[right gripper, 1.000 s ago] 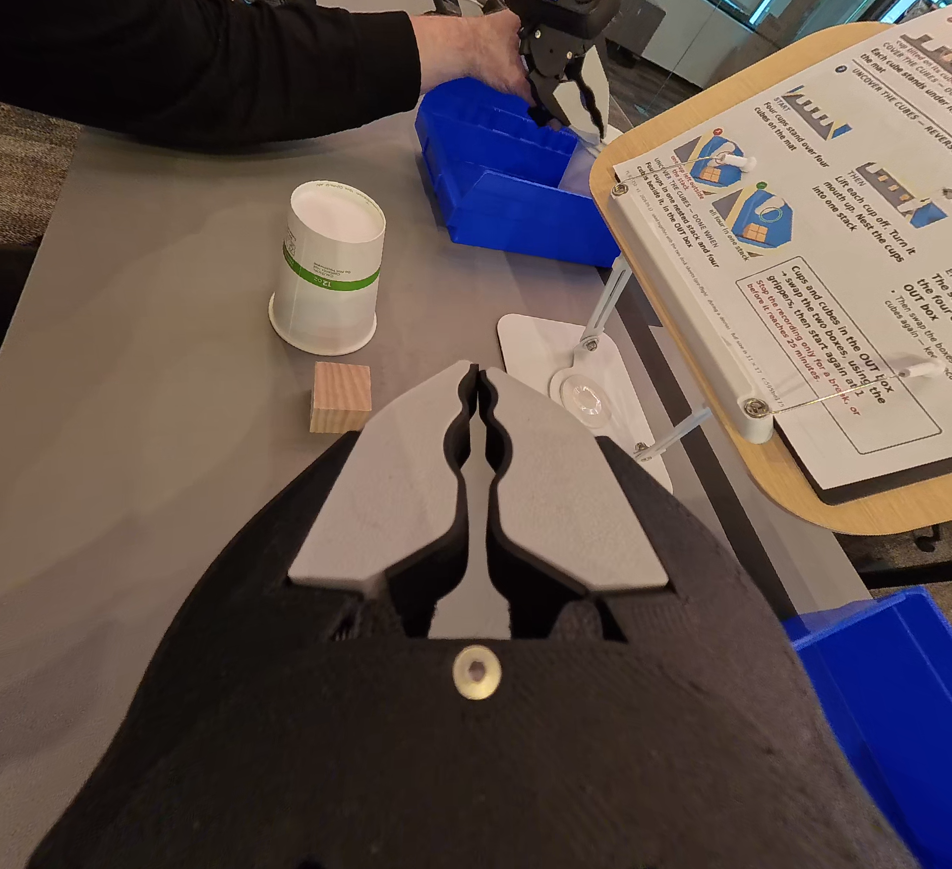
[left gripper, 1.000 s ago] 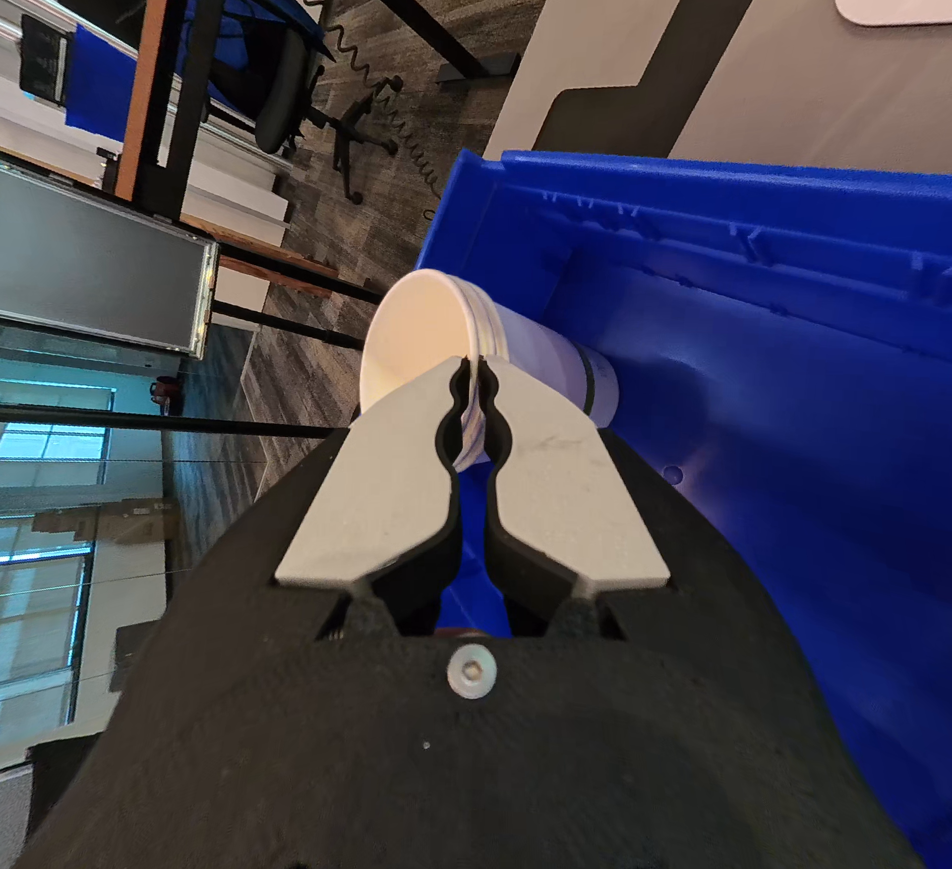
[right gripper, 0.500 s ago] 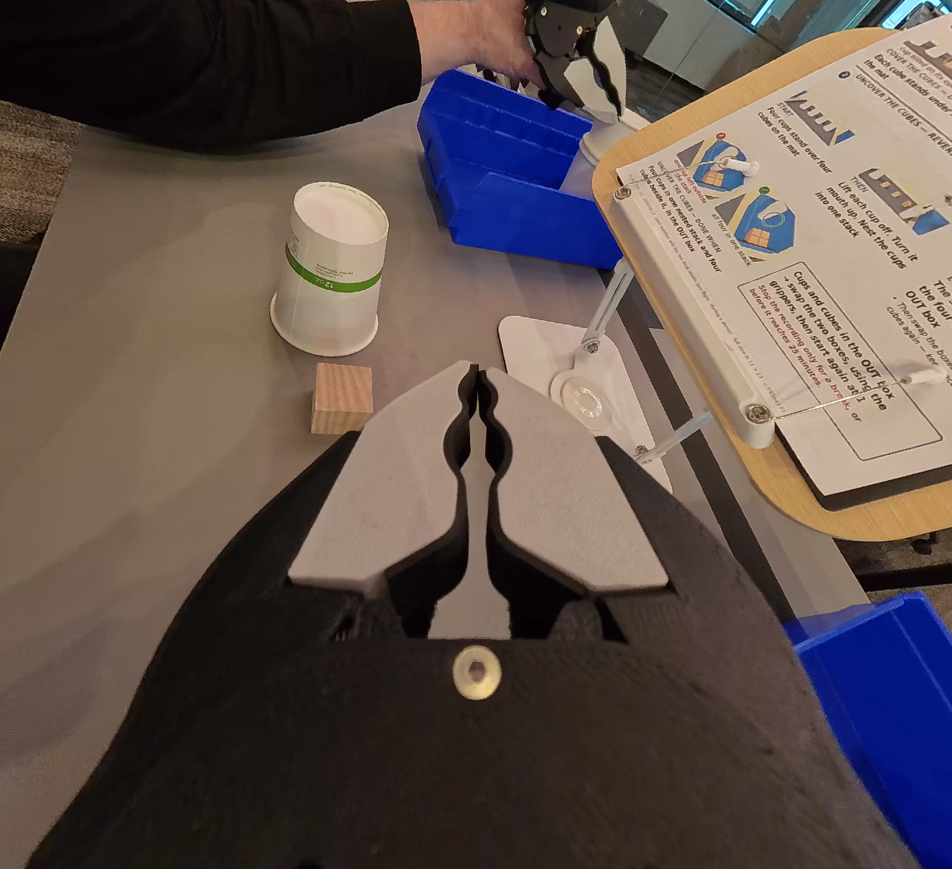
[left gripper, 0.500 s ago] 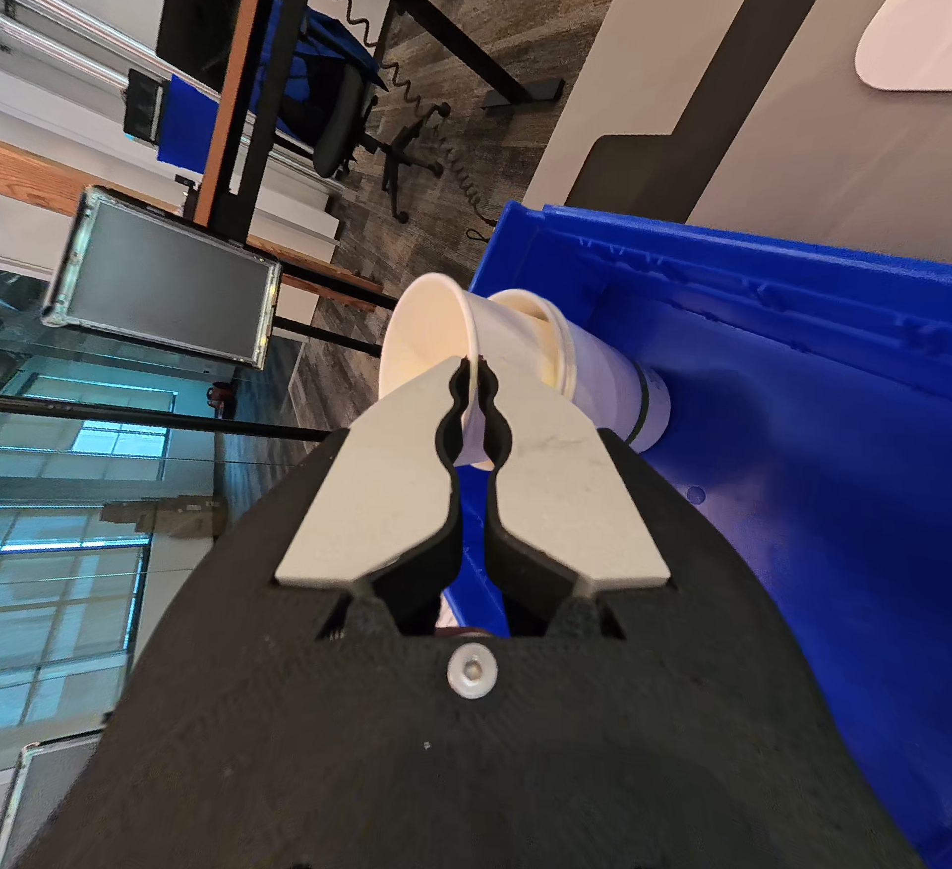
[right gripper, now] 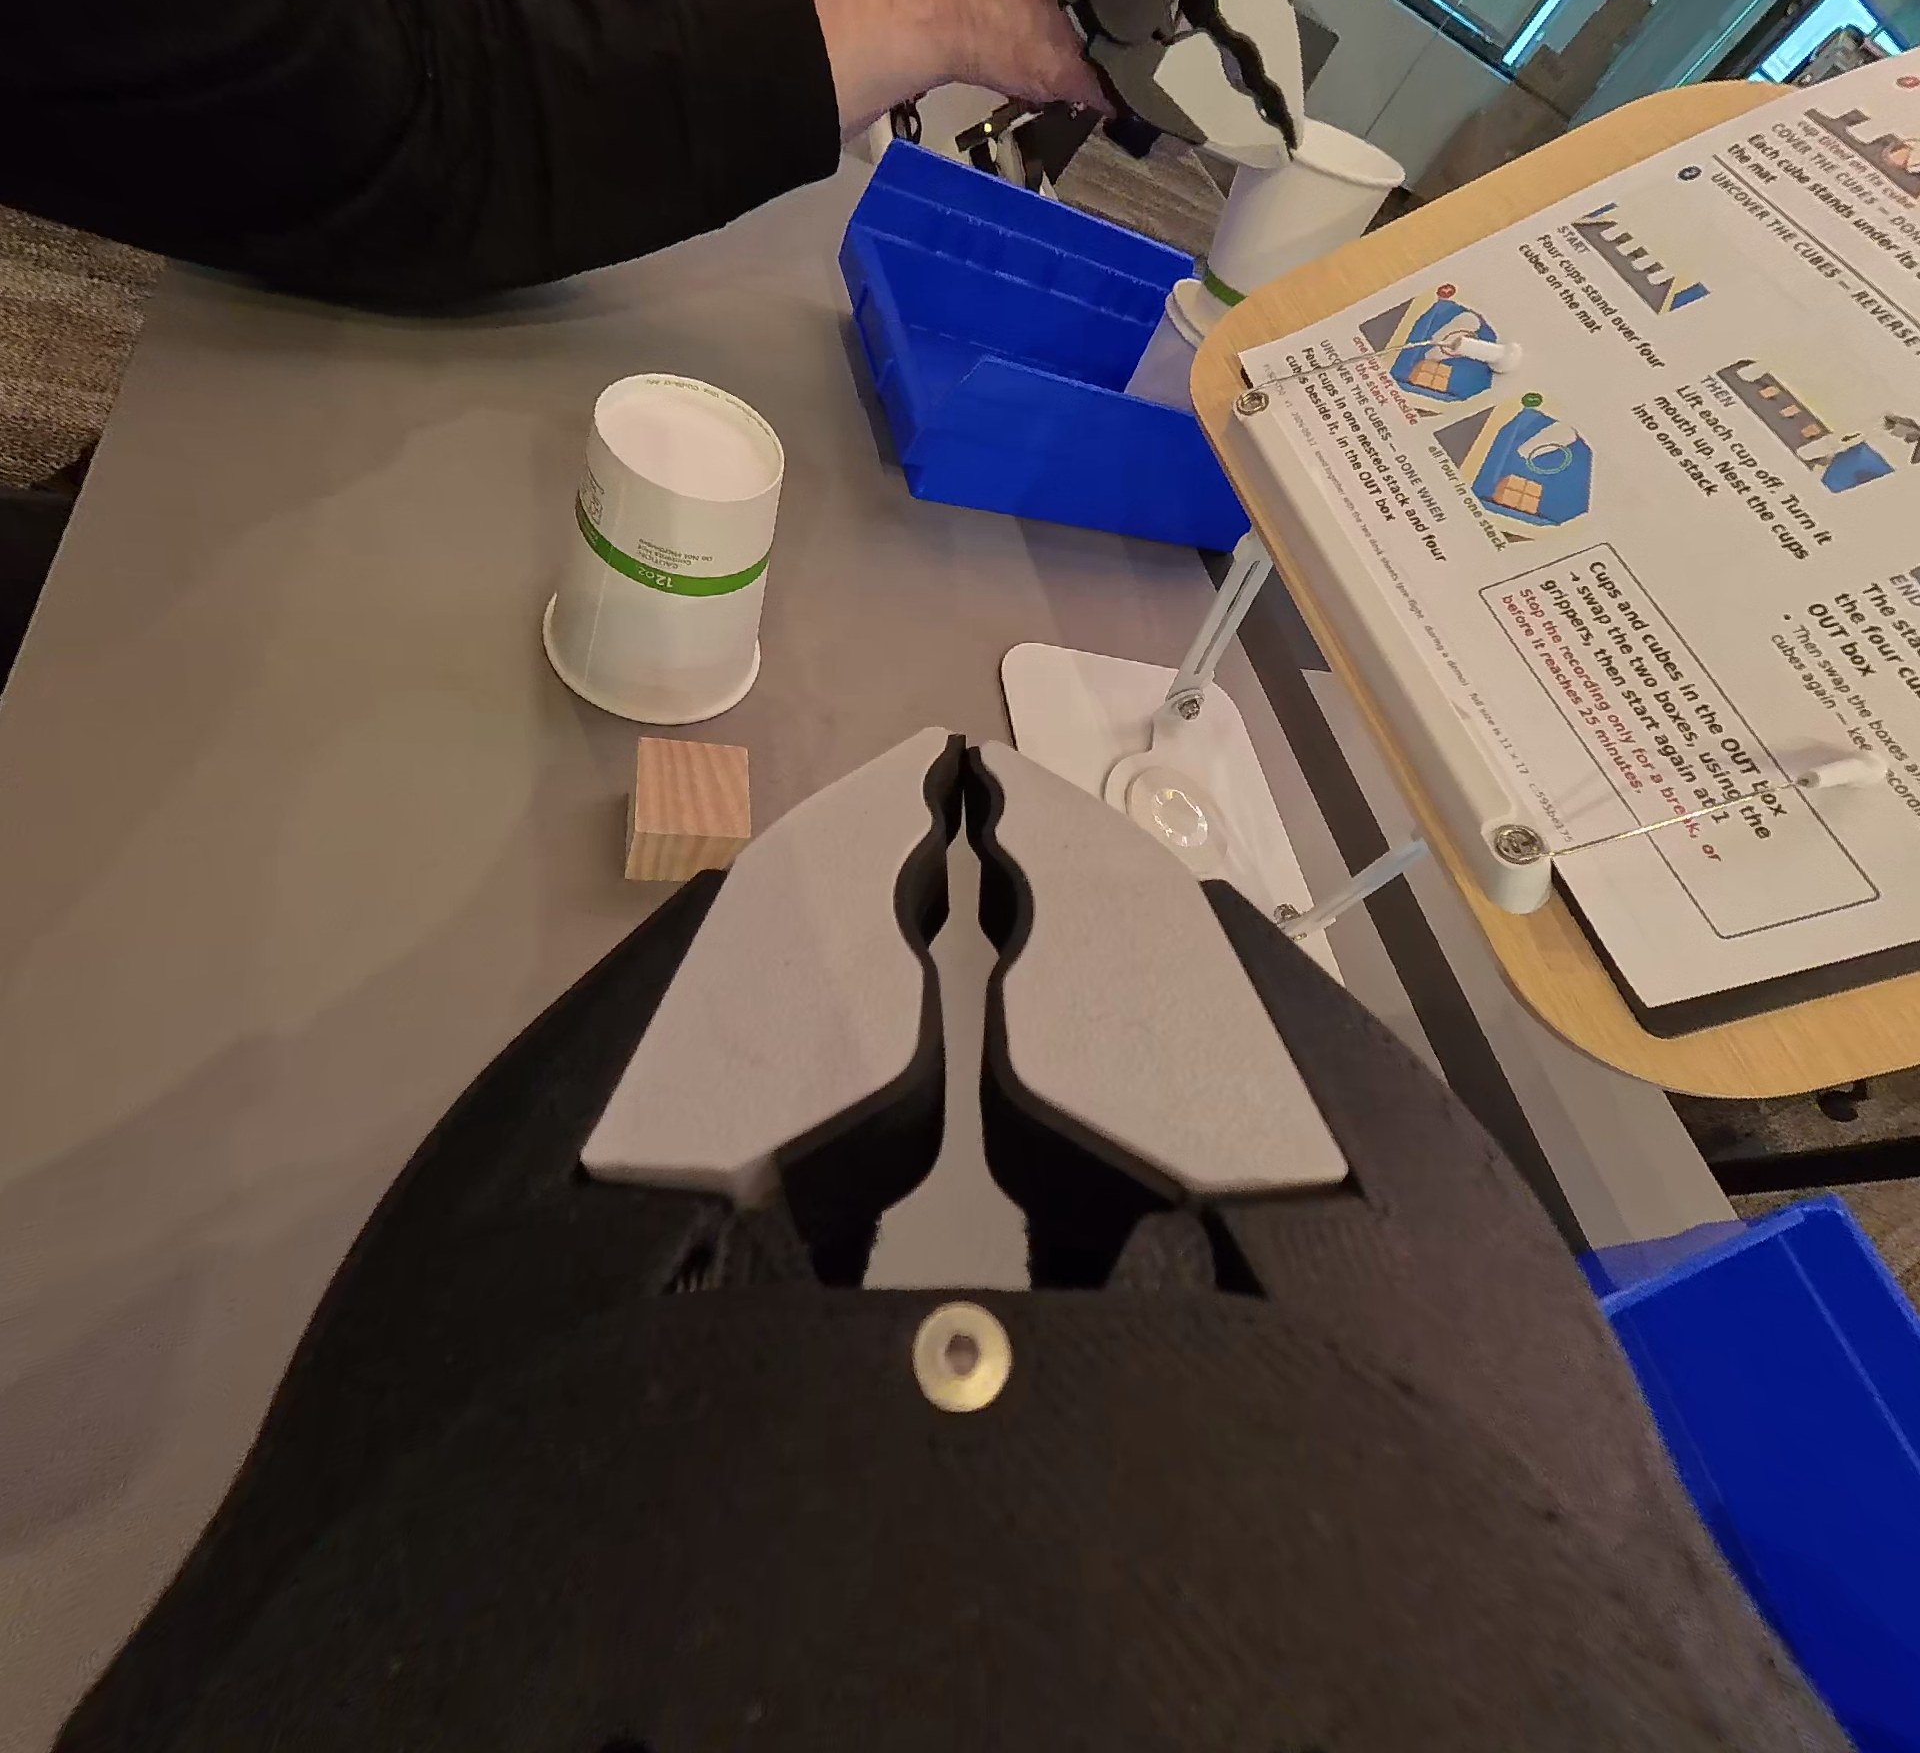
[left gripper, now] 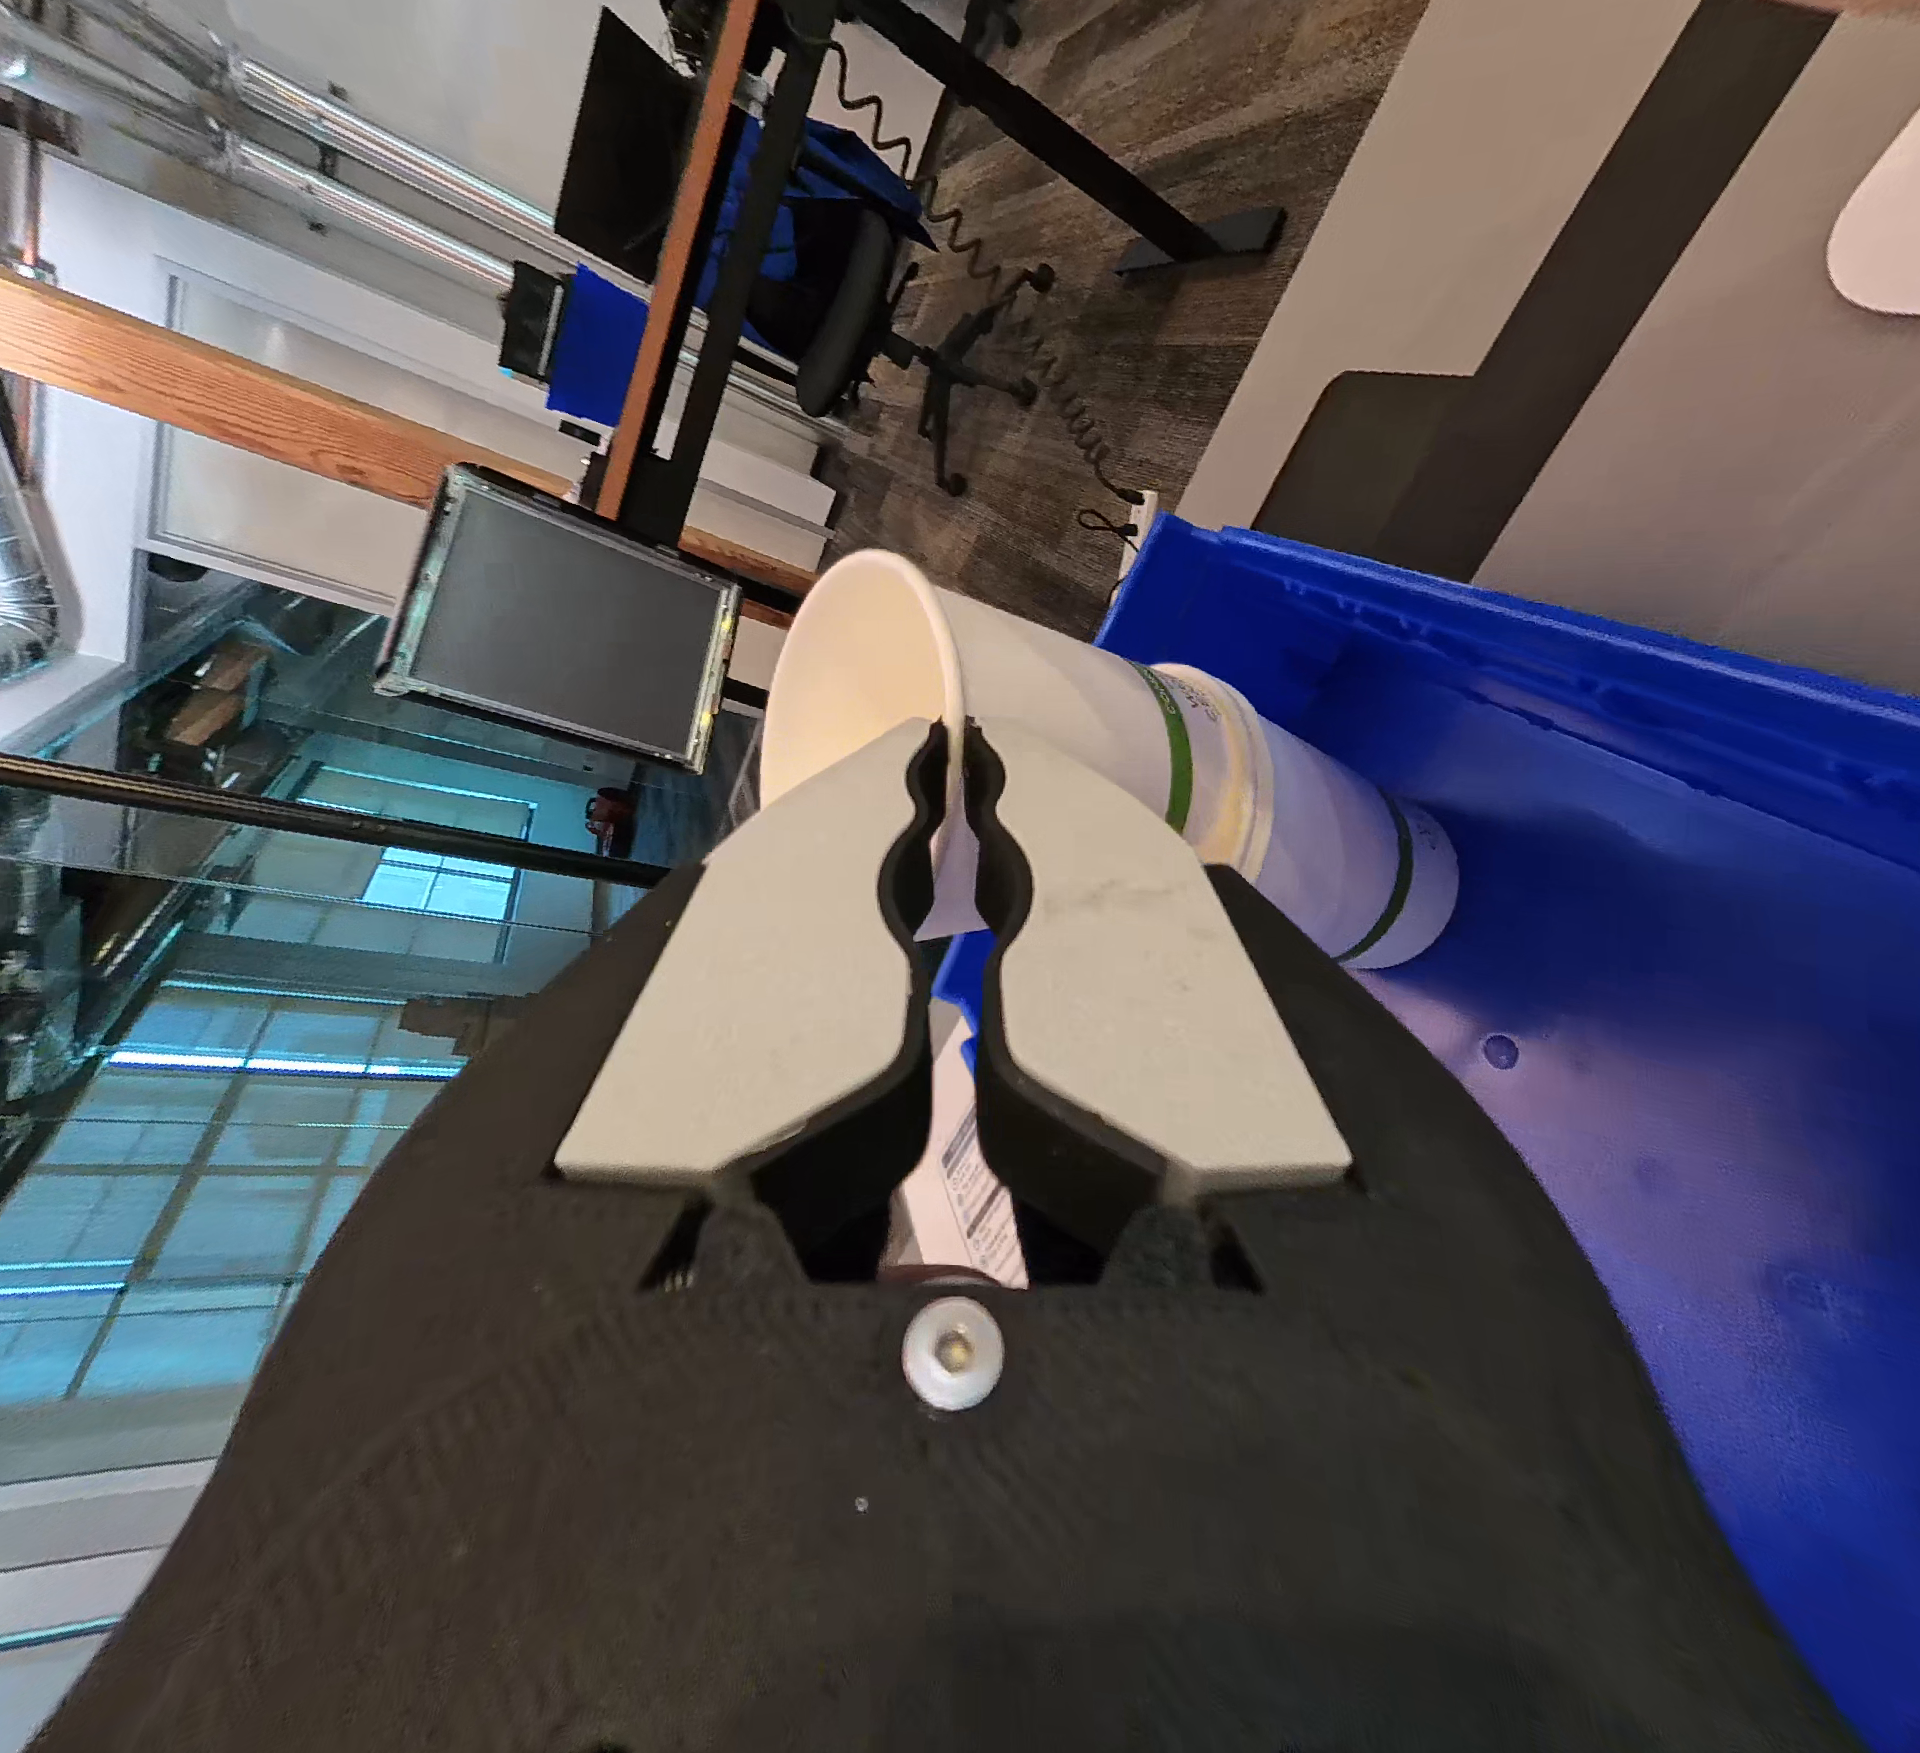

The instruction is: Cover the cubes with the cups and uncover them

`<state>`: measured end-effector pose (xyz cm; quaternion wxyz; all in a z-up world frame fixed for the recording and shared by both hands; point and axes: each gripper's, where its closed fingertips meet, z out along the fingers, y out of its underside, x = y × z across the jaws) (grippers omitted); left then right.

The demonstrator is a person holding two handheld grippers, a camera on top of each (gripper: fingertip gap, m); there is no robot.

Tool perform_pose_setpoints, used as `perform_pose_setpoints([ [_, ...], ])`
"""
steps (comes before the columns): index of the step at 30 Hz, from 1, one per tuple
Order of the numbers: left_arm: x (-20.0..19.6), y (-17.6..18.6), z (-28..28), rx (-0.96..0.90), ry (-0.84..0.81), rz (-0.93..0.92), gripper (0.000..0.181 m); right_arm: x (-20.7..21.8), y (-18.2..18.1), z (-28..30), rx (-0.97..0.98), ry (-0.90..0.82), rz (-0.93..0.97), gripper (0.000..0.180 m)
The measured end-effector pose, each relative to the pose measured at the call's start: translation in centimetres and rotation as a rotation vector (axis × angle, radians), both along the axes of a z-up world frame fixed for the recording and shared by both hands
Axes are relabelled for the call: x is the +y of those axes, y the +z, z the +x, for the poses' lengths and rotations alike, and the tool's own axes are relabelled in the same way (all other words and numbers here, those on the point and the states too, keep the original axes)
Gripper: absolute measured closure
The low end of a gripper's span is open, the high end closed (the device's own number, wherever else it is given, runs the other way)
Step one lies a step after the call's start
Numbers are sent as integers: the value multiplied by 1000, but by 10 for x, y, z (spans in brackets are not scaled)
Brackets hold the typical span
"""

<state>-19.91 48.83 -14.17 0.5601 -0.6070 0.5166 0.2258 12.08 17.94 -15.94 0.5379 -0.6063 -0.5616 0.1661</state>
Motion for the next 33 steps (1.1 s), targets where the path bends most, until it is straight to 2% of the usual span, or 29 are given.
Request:
perform_pose_setpoints([
  [9, -13, 33, -6, -48, 18, 101, 178, 0, 4, -2, 8, -5, 15, 180],
  [18, -54, 94, 2, -338, -101, 165, 178, 7, 25, -15, 96, -52, 73, 177],
  [21, -80, 120, 13, -494, -199, 172, 178, 12, 38, -23, 137, -93, 142, 162],
  [27, -134, 158, 44, -772, -436, 118, 178, 19, 68, -47, 120, -181, 395, 114],
  [33, -185, 174, 90, -1010, -732, -83, 178, 22, 104, -72, 124, -231, 619, 92],
])
